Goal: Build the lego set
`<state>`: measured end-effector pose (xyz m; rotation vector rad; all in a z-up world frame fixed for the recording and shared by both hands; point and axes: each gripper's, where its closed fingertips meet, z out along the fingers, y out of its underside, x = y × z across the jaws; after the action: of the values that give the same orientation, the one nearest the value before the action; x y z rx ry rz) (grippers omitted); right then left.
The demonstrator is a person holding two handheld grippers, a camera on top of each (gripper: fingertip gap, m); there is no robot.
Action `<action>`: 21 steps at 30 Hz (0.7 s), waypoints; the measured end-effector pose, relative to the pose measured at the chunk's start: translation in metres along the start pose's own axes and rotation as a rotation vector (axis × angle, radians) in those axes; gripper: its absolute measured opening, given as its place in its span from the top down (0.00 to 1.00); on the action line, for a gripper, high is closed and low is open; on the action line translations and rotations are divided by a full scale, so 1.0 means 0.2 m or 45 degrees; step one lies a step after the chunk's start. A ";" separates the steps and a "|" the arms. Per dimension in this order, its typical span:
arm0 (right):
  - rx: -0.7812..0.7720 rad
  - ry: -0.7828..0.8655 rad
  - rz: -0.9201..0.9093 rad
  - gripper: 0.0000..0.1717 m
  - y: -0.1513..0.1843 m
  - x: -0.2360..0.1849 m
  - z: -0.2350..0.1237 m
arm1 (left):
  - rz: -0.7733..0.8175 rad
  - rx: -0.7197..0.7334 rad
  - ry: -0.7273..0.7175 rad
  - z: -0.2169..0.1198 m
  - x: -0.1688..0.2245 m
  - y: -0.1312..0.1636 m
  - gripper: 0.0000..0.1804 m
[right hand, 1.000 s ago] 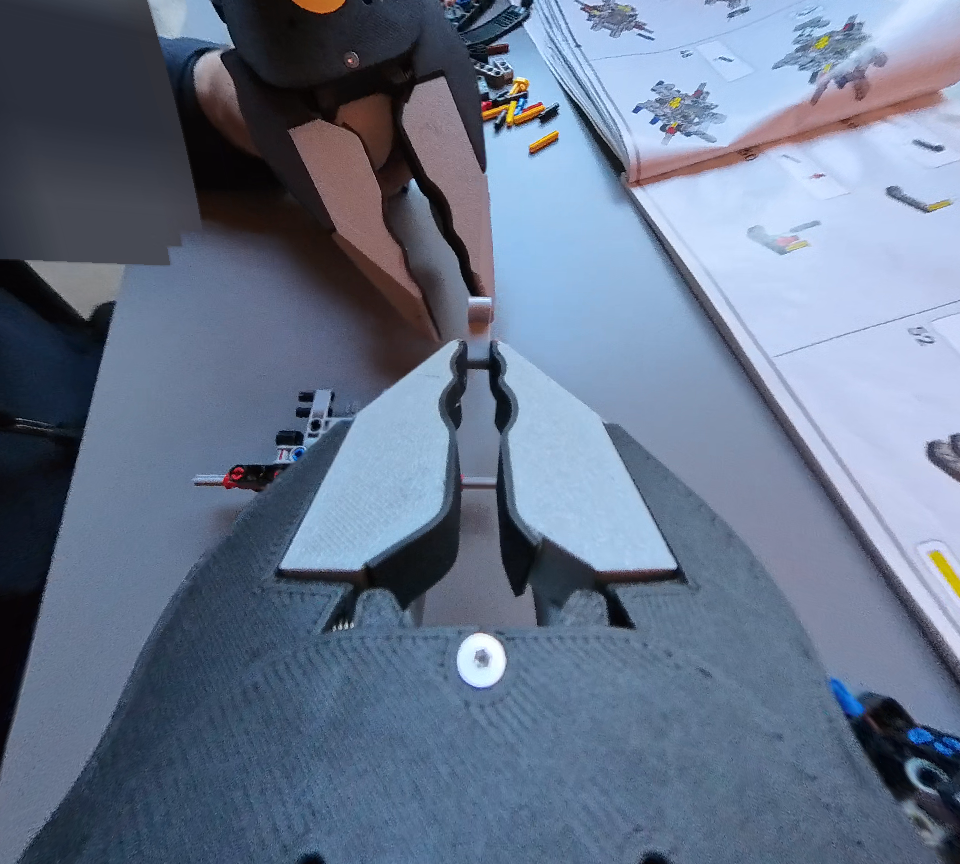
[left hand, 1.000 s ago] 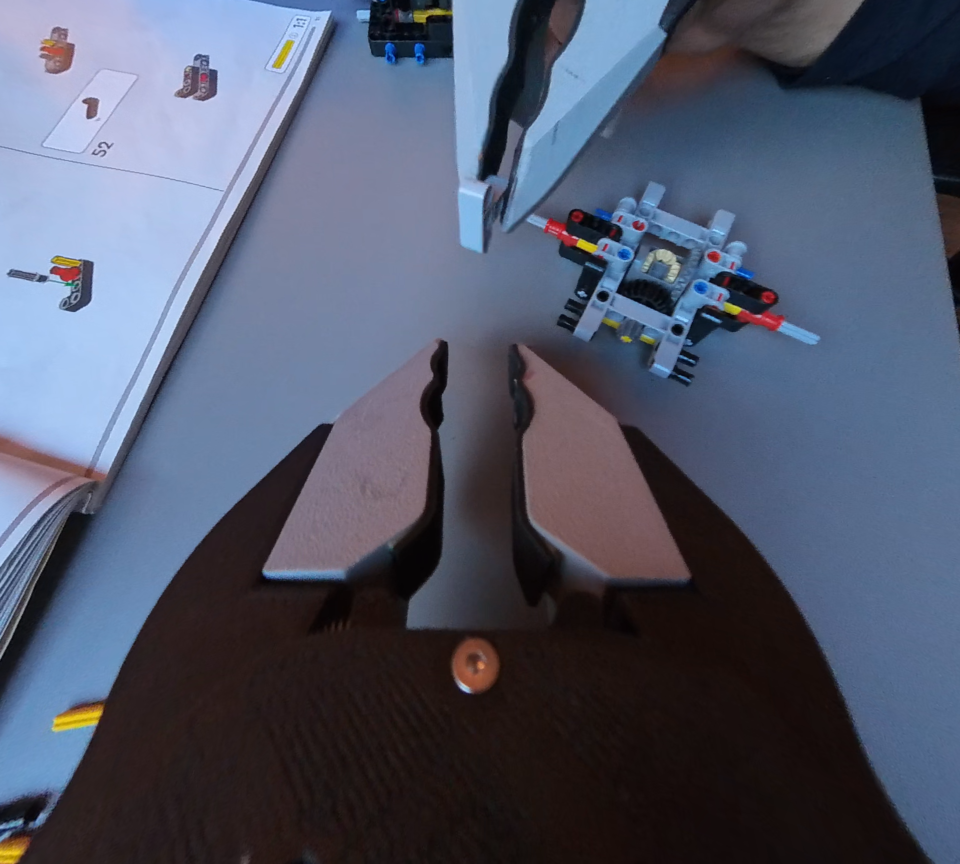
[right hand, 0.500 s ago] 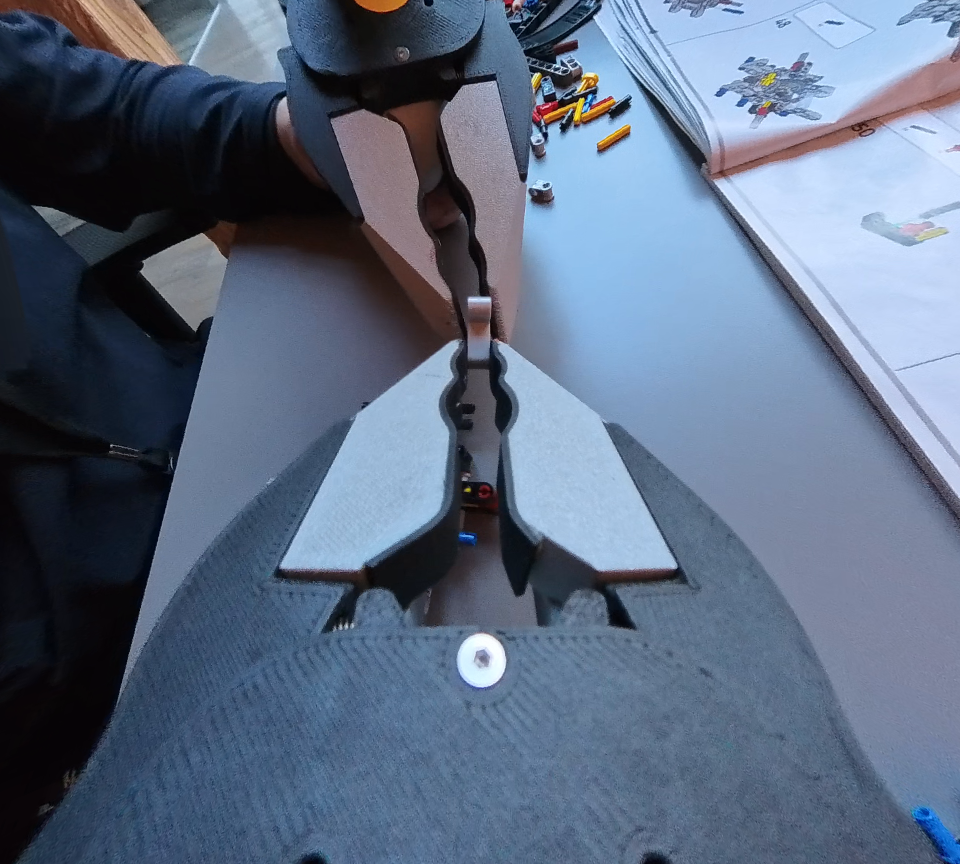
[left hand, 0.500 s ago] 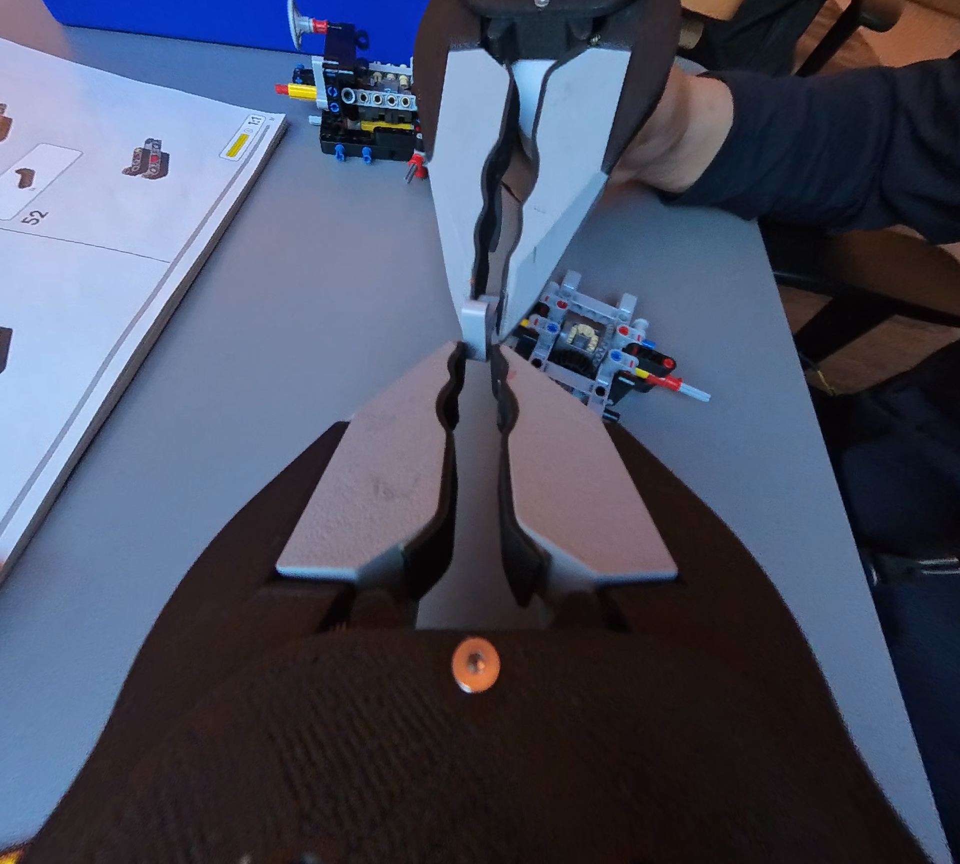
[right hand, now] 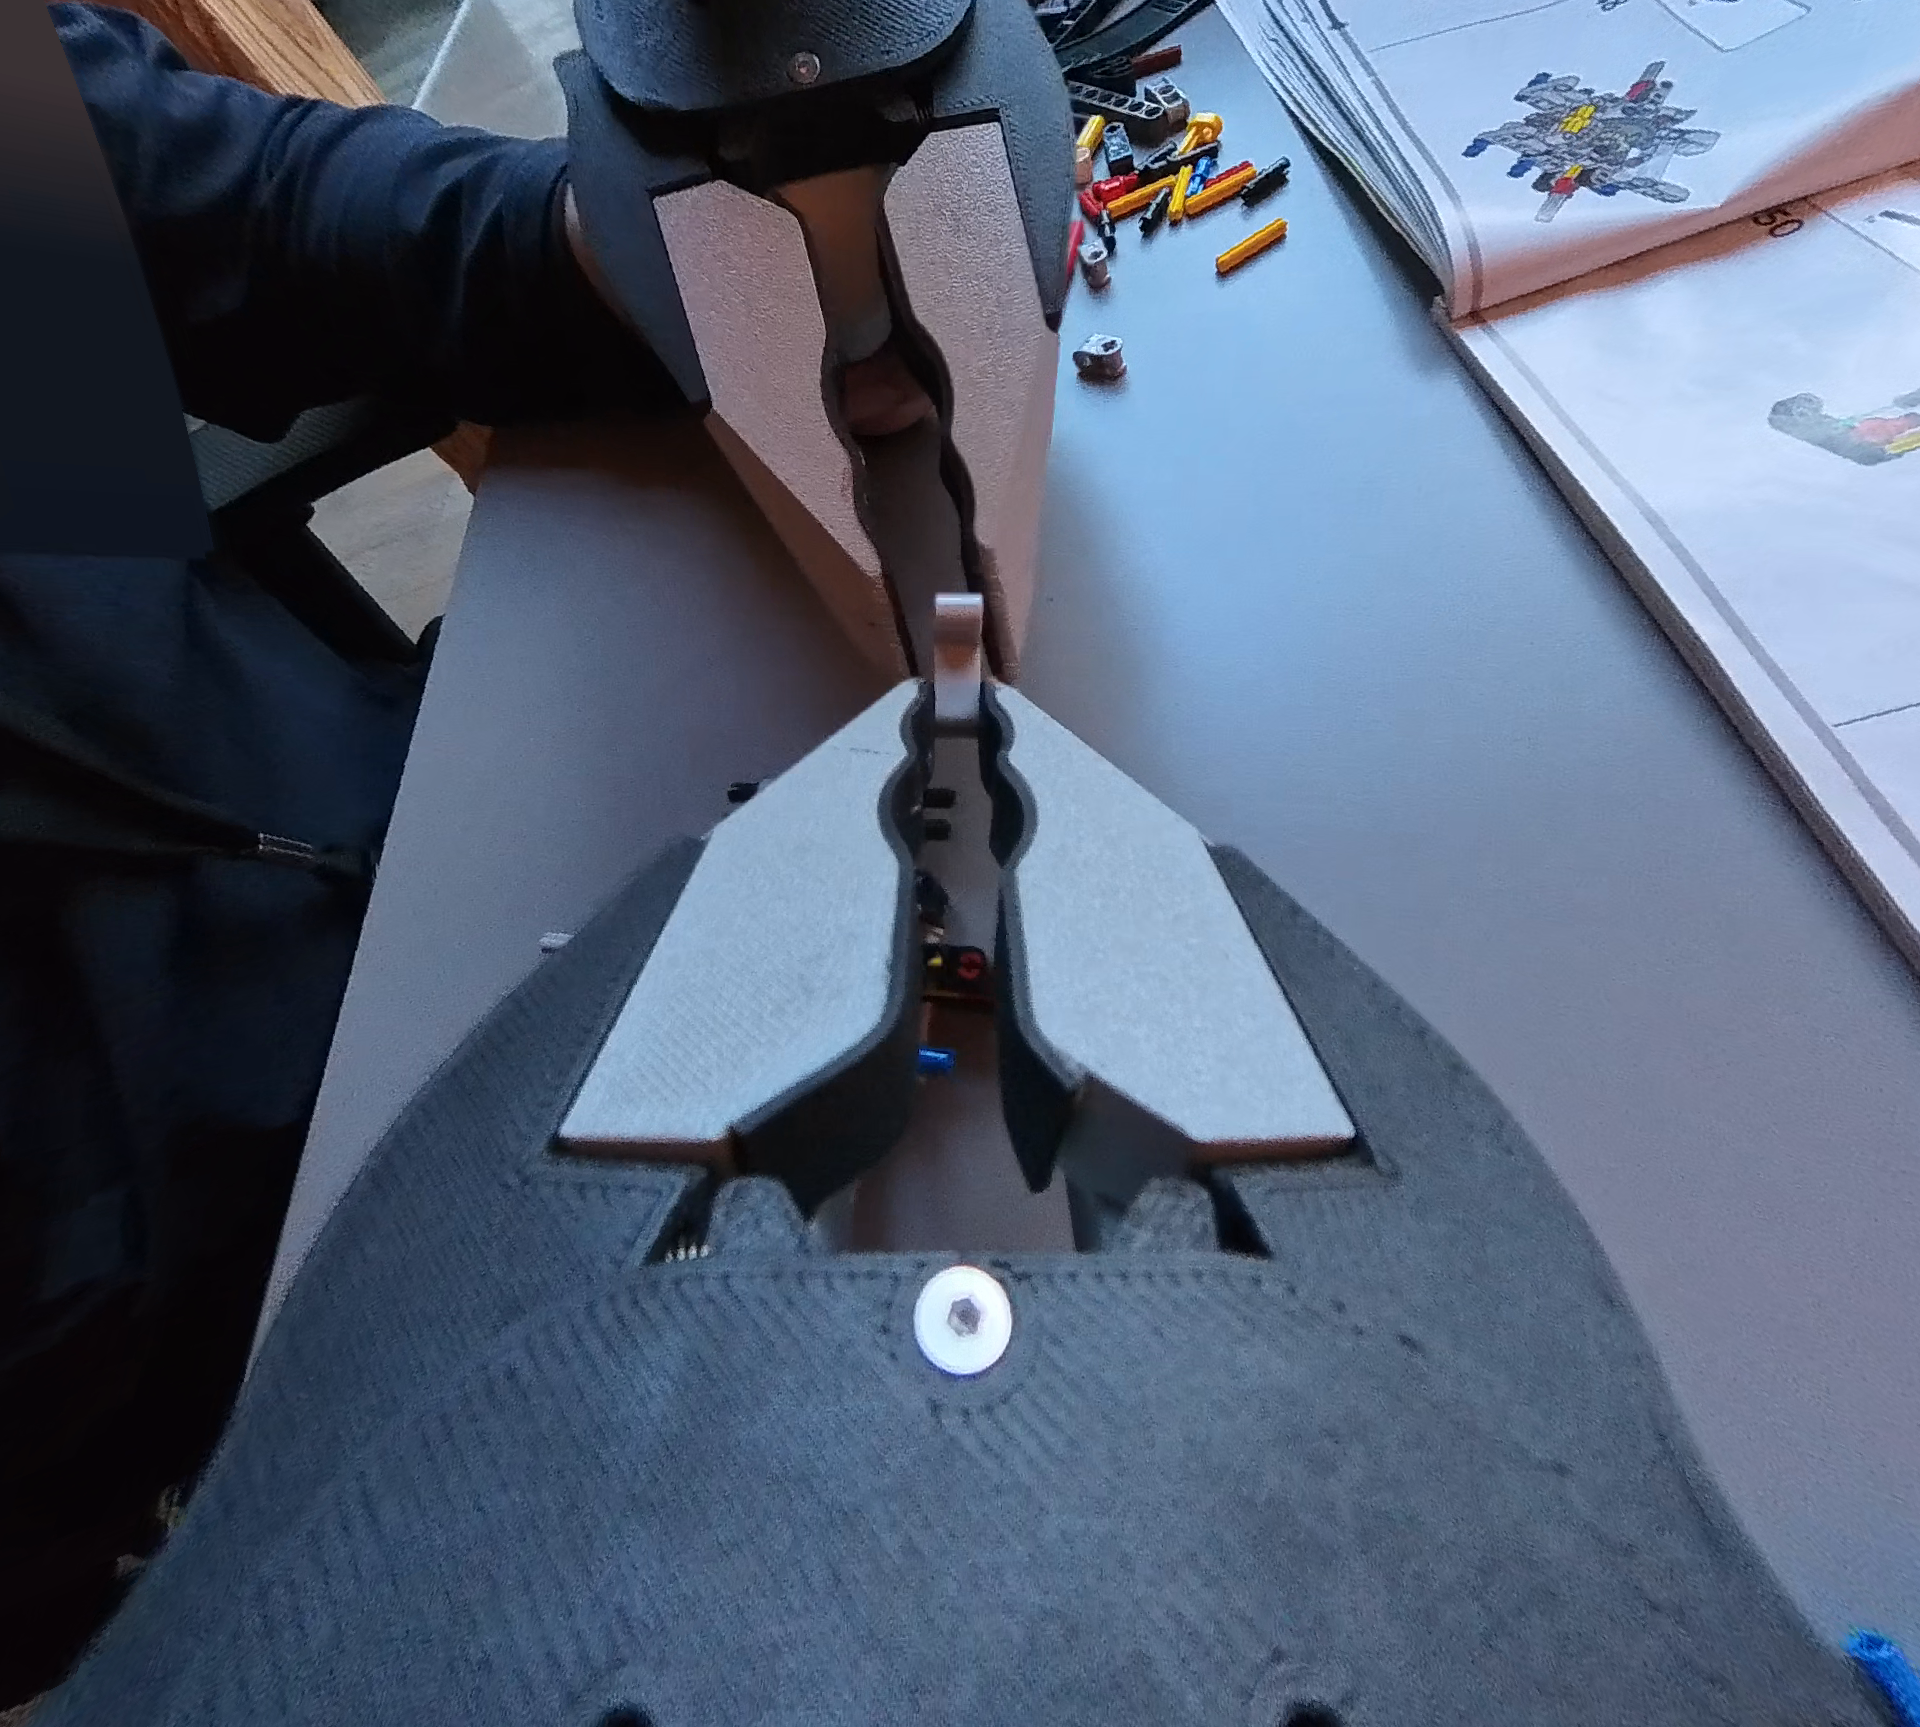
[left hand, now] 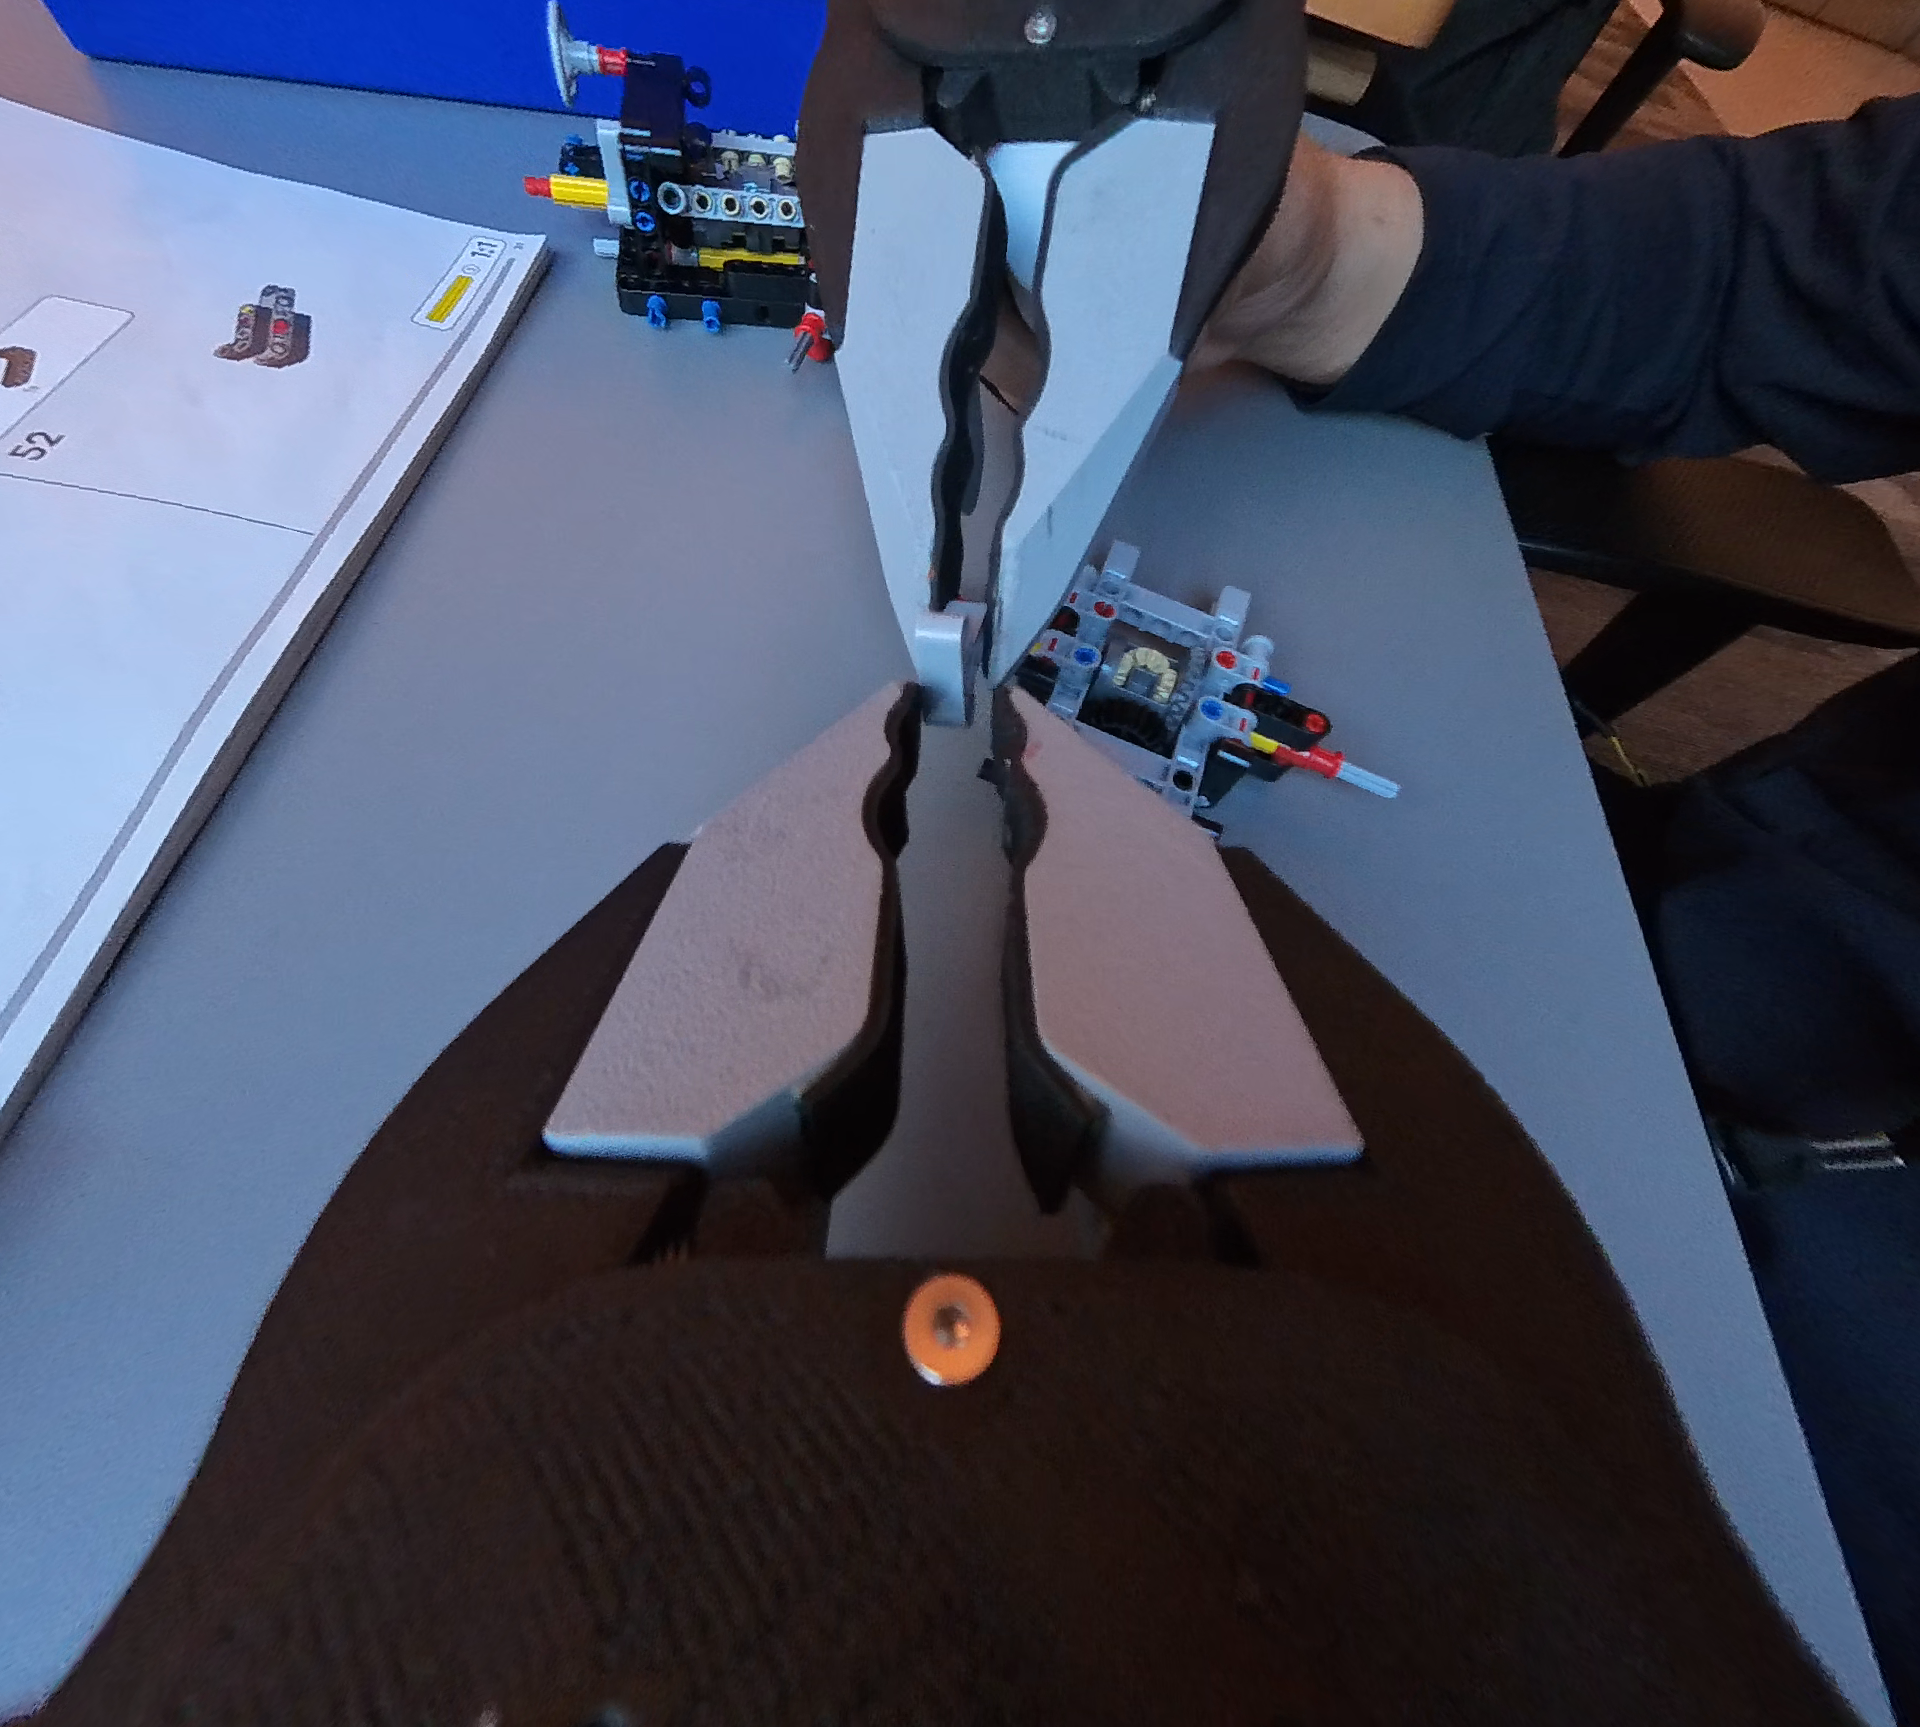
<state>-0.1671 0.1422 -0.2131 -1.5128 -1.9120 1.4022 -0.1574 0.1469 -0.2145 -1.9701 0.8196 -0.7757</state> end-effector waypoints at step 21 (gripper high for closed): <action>0.000 0.036 -0.069 0.96 0.00 0.02 -0.01 | -0.001 -0.026 -0.028 0.00 -0.01 0.02 0.97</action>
<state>-0.1666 0.1458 -0.2141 -1.4616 -1.9216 1.3511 -0.1594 0.1475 -0.2179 -1.9937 0.8169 -0.7475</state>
